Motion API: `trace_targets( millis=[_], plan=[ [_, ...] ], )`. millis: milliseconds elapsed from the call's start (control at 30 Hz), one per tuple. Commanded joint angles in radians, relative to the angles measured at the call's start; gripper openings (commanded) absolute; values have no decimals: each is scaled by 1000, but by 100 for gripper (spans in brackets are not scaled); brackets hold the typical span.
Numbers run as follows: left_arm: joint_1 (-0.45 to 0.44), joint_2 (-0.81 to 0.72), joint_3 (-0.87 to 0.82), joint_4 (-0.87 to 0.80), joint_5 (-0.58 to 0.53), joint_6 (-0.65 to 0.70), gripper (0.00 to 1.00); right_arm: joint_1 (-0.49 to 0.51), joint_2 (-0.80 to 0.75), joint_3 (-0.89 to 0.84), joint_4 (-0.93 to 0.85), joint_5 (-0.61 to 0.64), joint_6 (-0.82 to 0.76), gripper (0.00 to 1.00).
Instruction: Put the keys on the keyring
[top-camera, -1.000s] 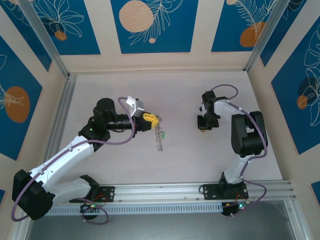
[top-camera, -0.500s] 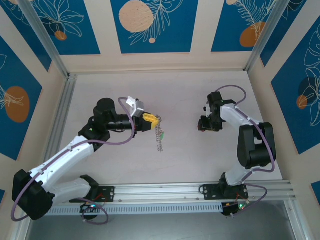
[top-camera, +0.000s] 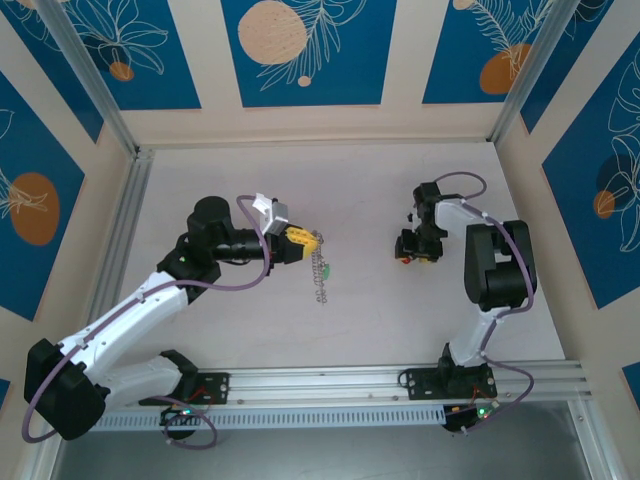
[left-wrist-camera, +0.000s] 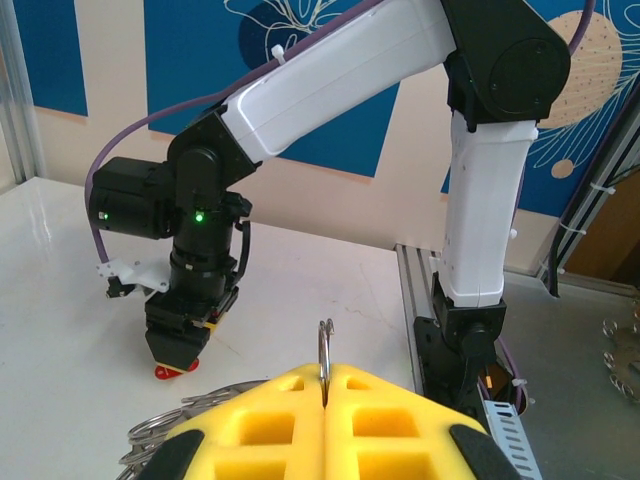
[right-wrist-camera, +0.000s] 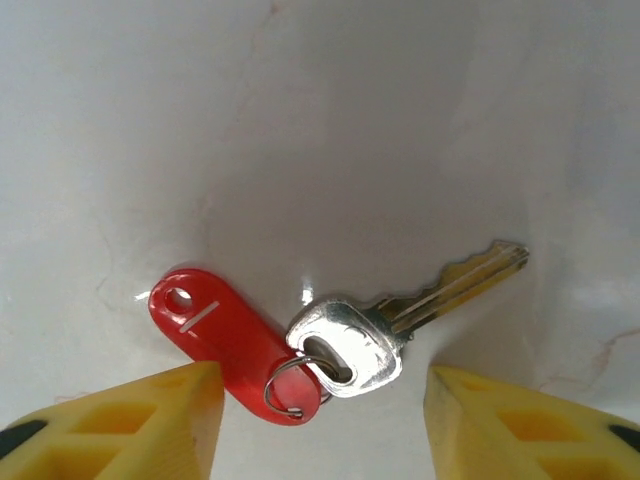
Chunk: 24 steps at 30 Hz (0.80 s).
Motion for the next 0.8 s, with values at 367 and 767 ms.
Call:
trace_targets(
  millis=[367, 767],
  plan=[
    [-6, -7, 17, -2, 5, 20, 0, 77, 35, 33, 12, 10, -67, 19],
    [-7, -3, 20, -2, 6, 11, 0, 86, -16, 14, 9, 9, -92, 5]
  ],
)
